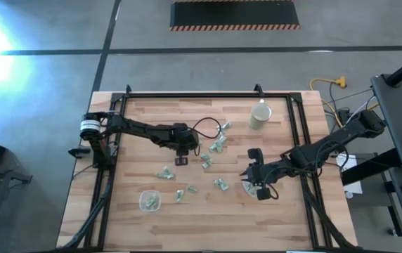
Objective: Pick and place Stevia / Truvia into bins
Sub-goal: Put the stevia packet into the left transparent container
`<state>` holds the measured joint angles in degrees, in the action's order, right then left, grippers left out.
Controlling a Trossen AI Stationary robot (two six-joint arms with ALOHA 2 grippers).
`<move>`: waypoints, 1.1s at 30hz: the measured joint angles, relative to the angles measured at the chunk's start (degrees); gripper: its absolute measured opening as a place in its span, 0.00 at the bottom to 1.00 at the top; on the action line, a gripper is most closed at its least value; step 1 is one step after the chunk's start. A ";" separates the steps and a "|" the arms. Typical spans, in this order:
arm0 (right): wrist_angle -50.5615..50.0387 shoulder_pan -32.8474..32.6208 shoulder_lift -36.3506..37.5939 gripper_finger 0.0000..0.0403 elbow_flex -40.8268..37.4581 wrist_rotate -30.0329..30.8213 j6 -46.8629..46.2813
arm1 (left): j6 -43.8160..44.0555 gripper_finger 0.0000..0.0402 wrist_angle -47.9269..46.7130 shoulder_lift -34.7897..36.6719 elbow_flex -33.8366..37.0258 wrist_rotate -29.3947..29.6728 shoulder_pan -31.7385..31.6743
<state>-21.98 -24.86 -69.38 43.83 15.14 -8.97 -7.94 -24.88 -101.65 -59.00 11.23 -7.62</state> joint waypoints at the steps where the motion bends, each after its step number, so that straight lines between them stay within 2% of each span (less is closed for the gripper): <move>1: 0.02 0.00 0.00 0.17 0.00 0.00 0.00 | 0.00 0.23 0.02 0.00 0.00 0.10 0.00; 5: 0.04 0.00 0.00 0.17 0.00 0.00 0.00 | 0.04 0.20 0.09 0.00 0.04 0.12 -0.04; 14: 0.07 0.00 0.00 0.17 0.00 -0.02 -0.33 | 0.24 0.01 0.11 0.02 0.07 0.25 -0.04; 33: 0.05 0.00 -0.02 0.17 0.00 -0.07 -0.46 | 2.96 0.00 -1.74 2.02 -0.08 1.67 -0.02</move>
<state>-21.93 -24.86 -69.41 43.83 15.07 -9.44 -4.98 -26.62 -99.62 -59.08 12.91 -7.64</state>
